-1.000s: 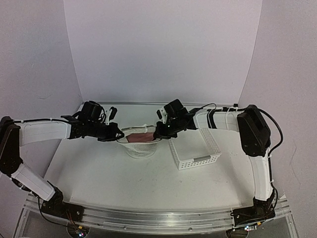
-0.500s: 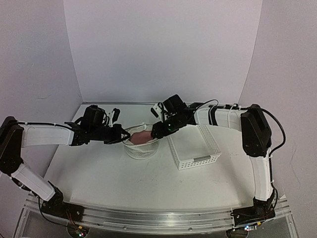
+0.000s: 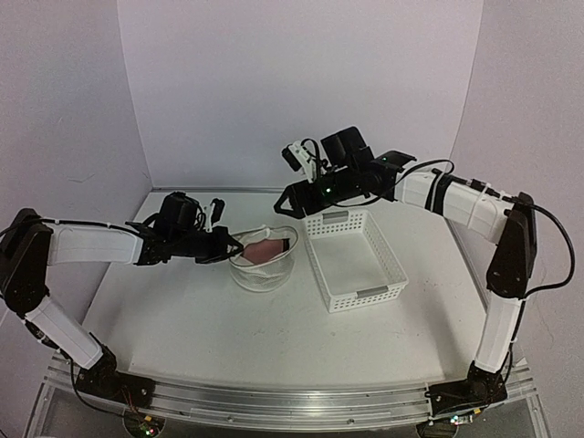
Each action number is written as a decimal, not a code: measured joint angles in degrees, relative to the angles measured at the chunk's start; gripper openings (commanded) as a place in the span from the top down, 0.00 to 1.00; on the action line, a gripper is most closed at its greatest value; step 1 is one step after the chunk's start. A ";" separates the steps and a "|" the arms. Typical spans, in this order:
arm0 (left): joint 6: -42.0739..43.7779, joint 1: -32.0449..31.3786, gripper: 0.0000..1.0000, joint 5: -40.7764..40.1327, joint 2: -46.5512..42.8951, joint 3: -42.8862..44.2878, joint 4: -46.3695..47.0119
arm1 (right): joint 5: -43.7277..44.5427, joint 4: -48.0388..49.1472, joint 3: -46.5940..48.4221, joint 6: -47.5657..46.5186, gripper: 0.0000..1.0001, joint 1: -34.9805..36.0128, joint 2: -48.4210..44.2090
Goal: Unzip the laundry bag and remove the bra
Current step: Adjust the bra in the laundry bag.
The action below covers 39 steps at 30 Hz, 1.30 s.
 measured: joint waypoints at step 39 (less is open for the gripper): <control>-0.04 -2.25 1.00 -1.09 -3.63 -2.84 0.22 | 12.94 -5.75 7.41 -5.18 0.23 9.33 20.04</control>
